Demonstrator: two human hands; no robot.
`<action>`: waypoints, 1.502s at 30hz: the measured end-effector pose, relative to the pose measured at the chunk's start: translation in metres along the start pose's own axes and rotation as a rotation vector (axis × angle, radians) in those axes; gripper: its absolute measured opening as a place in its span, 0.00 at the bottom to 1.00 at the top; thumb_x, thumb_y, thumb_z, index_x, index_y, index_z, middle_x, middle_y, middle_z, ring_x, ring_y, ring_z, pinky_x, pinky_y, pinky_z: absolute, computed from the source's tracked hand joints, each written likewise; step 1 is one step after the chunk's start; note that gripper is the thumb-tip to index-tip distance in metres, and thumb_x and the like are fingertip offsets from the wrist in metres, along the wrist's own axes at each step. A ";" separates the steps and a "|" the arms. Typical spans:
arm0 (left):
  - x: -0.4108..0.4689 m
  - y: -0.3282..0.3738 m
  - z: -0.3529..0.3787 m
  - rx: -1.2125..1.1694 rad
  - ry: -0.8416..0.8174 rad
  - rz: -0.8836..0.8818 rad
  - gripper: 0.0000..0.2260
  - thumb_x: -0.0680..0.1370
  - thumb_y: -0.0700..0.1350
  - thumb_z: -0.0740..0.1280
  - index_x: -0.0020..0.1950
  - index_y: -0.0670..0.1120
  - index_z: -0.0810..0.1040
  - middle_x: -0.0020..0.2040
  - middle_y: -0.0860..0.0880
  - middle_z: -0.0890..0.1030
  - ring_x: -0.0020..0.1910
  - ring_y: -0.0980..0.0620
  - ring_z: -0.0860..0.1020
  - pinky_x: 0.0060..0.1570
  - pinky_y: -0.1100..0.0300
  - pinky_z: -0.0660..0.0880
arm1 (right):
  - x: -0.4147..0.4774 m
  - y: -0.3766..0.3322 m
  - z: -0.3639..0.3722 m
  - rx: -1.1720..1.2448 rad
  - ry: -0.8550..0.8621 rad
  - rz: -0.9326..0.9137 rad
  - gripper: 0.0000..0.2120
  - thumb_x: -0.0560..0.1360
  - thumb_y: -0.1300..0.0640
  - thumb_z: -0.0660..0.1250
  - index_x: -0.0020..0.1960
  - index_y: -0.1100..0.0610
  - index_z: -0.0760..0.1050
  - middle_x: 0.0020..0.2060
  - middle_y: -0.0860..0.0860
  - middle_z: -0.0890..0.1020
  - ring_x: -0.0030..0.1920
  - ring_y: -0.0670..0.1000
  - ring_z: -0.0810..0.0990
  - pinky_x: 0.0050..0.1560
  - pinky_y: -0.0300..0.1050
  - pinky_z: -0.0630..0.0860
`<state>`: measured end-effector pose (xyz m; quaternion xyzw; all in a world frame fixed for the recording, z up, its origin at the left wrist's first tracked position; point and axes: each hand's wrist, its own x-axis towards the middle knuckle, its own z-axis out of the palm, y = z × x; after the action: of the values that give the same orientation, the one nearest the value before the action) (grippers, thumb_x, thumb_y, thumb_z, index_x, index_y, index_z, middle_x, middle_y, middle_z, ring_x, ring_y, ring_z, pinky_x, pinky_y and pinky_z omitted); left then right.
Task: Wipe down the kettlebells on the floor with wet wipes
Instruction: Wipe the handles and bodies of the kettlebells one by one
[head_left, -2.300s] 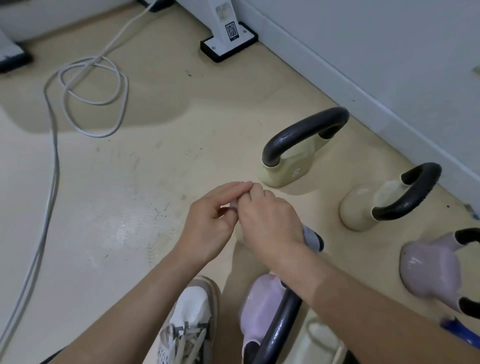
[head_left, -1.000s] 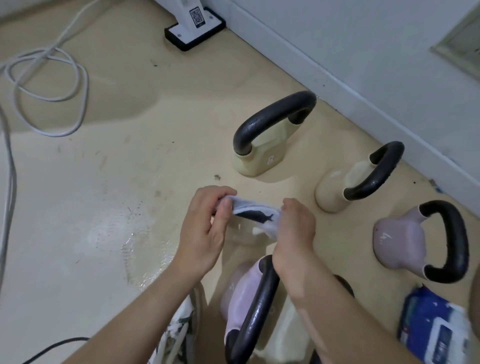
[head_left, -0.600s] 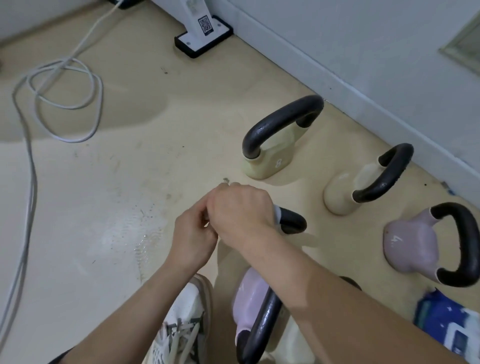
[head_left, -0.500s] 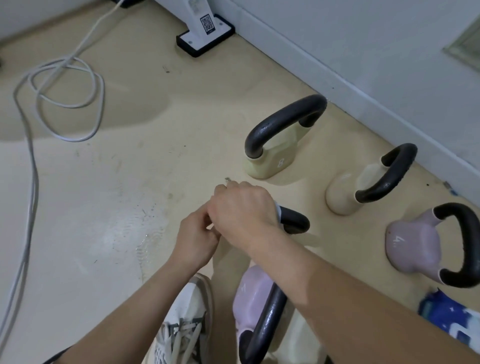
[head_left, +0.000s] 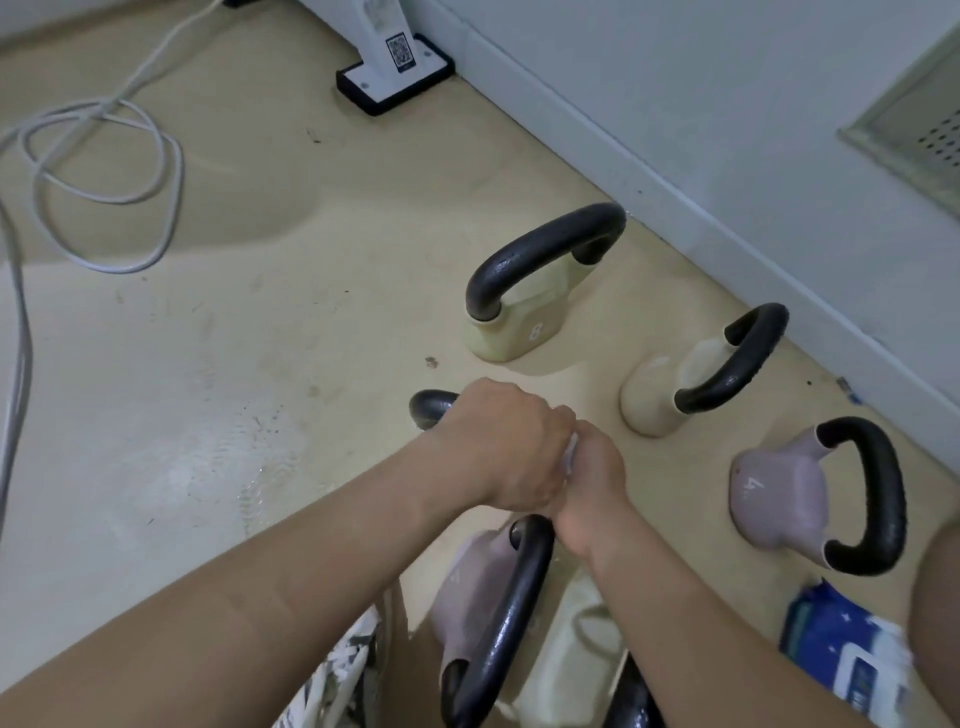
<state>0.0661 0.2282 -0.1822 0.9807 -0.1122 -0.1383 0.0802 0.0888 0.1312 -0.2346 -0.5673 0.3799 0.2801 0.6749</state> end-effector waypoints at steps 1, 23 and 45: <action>-0.001 -0.004 -0.001 -0.012 -0.026 -0.008 0.10 0.76 0.53 0.58 0.52 0.49 0.70 0.44 0.49 0.78 0.36 0.45 0.68 0.36 0.54 0.61 | -0.001 -0.001 0.000 -0.023 0.005 0.010 0.12 0.72 0.63 0.60 0.30 0.54 0.69 0.26 0.50 0.71 0.31 0.51 0.71 0.31 0.41 0.66; -0.058 -0.021 0.042 -1.023 0.087 -0.410 0.10 0.82 0.51 0.56 0.55 0.46 0.70 0.33 0.53 0.72 0.31 0.50 0.72 0.37 0.54 0.72 | -0.013 -0.017 0.076 -1.340 -0.402 -0.395 0.12 0.72 0.55 0.62 0.31 0.60 0.72 0.28 0.54 0.74 0.29 0.54 0.72 0.30 0.43 0.65; -0.150 0.006 0.086 -0.920 0.410 -0.391 0.24 0.79 0.48 0.60 0.74 0.63 0.60 0.63 0.64 0.75 0.59 0.57 0.77 0.53 0.56 0.76 | -0.098 0.069 0.026 -1.283 -0.185 -0.647 0.32 0.82 0.49 0.49 0.77 0.50 0.31 0.78 0.54 0.52 0.74 0.55 0.62 0.70 0.50 0.63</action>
<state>-0.1001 0.2478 -0.2249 0.8538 0.1624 0.0086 0.4946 -0.0159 0.1756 -0.1897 -0.9096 -0.1048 0.2811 0.2874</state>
